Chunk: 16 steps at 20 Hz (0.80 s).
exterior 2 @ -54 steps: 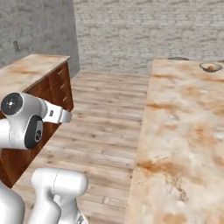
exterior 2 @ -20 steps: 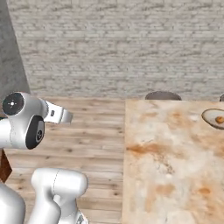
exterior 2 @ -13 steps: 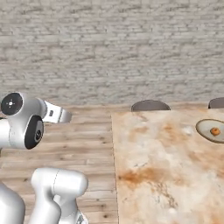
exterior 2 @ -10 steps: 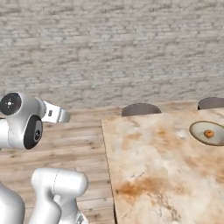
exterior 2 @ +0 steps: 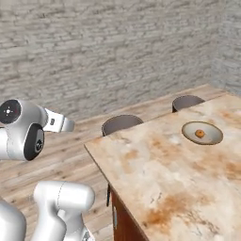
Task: Retrieve the tangerine and kiwi from the fridge and place them into the bowl on the dining table.
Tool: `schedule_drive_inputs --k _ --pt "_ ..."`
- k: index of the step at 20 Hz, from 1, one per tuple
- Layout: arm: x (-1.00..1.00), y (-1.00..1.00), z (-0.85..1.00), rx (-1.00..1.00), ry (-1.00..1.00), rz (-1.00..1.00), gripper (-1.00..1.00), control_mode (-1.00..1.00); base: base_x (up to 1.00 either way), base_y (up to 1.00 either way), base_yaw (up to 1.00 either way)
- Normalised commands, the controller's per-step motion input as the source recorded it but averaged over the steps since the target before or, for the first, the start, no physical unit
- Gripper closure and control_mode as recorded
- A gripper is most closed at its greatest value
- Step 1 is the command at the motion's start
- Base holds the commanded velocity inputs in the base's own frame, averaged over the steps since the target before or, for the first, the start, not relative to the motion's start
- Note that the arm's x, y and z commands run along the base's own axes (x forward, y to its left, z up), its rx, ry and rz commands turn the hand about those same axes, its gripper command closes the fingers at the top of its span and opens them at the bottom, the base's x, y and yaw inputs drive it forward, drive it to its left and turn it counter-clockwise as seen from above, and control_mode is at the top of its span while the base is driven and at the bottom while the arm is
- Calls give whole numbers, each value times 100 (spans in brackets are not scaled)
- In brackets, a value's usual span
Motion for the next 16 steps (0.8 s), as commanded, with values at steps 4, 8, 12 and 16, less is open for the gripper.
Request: schedule_drive_inputs --k 4,8,12,16 --pt "0 0 0 0 0 0 100 100 85 100 -61" --pt "0 0 0 0 0 0 100 100 72 100 -60" --pt "0 0 0 0 0 0 100 100 52 100 -54" --pt "0 0 0 0 0 0 100 100 30 100 -47"
